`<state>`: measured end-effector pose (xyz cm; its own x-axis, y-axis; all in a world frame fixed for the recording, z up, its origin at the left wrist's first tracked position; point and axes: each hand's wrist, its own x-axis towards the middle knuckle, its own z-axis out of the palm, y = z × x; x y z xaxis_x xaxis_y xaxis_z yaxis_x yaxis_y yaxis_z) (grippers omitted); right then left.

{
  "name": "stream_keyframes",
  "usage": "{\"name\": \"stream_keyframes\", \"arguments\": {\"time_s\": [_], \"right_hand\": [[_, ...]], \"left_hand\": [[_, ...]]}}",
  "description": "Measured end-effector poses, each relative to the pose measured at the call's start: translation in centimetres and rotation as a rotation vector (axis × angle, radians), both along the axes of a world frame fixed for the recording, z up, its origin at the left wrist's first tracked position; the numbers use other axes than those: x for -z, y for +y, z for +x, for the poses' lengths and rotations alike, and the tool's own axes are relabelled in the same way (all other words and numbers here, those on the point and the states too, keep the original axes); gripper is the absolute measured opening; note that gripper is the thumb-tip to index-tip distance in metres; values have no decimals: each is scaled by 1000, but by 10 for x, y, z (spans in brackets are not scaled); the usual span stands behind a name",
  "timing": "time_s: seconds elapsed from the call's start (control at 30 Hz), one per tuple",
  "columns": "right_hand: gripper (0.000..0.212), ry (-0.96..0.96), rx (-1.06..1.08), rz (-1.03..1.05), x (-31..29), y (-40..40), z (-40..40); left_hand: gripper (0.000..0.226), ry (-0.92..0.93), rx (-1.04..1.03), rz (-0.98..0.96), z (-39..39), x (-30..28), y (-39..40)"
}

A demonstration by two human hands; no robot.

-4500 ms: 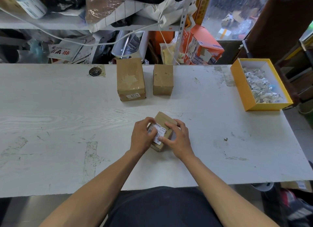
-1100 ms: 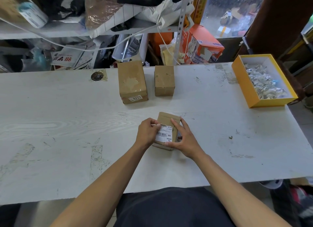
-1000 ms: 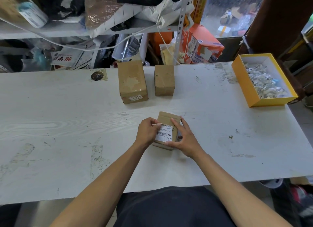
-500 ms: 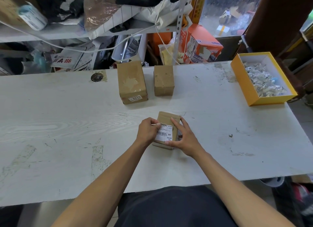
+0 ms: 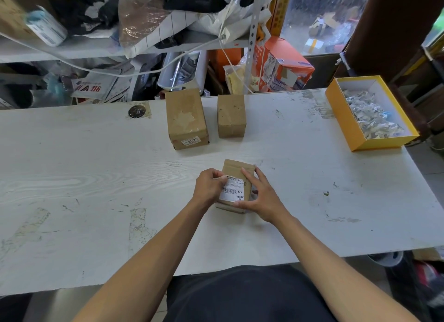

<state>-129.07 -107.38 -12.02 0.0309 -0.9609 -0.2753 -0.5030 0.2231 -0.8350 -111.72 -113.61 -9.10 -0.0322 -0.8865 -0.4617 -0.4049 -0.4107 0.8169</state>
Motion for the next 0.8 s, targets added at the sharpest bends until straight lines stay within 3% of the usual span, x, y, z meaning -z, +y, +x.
{"name": "stream_keyframes", "arguments": {"time_s": [0.8], "right_hand": [[104,12,6,12,0,0,-1]], "left_hand": [[16,-8,17,49,-2,-5,-1]]}}
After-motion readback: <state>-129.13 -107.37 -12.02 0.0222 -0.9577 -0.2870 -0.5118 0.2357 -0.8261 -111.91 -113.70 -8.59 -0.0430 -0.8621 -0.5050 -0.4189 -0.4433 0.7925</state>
